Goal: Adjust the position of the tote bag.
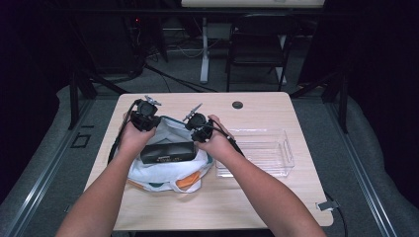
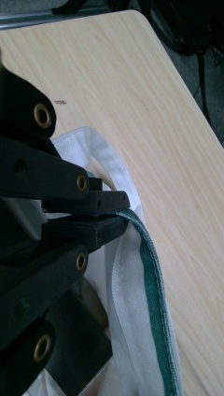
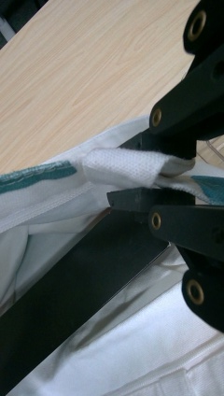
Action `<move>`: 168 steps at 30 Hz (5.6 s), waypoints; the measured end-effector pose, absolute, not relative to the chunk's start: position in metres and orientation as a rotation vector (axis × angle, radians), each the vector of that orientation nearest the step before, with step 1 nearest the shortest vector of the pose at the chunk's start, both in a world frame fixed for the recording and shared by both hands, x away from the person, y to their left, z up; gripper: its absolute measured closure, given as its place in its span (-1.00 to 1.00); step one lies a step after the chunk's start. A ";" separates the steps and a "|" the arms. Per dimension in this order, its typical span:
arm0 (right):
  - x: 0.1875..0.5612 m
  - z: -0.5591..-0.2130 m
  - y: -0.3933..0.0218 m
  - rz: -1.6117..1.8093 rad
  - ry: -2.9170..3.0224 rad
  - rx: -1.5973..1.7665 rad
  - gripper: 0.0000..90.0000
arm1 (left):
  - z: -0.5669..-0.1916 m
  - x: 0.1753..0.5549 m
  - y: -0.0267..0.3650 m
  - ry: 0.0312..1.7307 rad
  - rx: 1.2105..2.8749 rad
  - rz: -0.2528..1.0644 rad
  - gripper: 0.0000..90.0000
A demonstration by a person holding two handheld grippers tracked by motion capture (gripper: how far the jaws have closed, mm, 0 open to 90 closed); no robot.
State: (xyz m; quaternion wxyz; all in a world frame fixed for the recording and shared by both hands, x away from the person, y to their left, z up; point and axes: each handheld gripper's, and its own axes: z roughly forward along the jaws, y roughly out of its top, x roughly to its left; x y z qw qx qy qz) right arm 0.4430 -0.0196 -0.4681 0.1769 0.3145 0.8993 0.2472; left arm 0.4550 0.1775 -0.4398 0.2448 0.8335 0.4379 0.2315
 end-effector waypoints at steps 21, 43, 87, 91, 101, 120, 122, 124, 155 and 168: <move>0.450 -0.475 -0.015 0.615 2.412 0.911 0.81 | -0.449 0.453 0.178 1.192 2.271 0.620 0.93; 0.461 -0.485 -0.015 0.582 2.410 0.984 0.81 | -0.462 0.457 0.172 1.203 2.324 0.593 0.93; 0.453 -0.470 -0.026 0.719 2.402 1.006 0.68 | -0.481 0.473 0.165 1.274 2.326 0.561 0.93; 0.455 -0.472 -0.024 0.701 2.409 0.997 0.78 | -0.482 0.474 0.165 1.274 2.329 0.561 0.93; 0.462 -0.477 -0.021 0.676 2.387 1.015 0.80 | -0.484 0.475 0.166 1.260 2.333 0.566 0.92; 0.469 -0.483 -0.021 0.656 2.378 1.059 0.81 | -0.456 0.453 0.172 1.129 2.304 0.602 0.21; 0.470 -0.483 -0.021 0.634 2.387 1.052 0.81 | -0.451 0.449 0.178 1.120 2.292 0.620 0.20; 0.471 -0.485 -0.021 0.642 2.378 1.057 0.81 | -0.445 0.445 0.187 1.128 2.284 0.619 0.18; 0.478 -0.491 -0.015 0.587 2.394 1.058 0.81 | -0.477 0.432 0.246 1.270 2.384 0.625 0.81; 0.474 -0.490 -0.013 0.596 2.381 1.044 0.81 | -0.491 0.450 0.241 1.357 2.371 0.606 0.97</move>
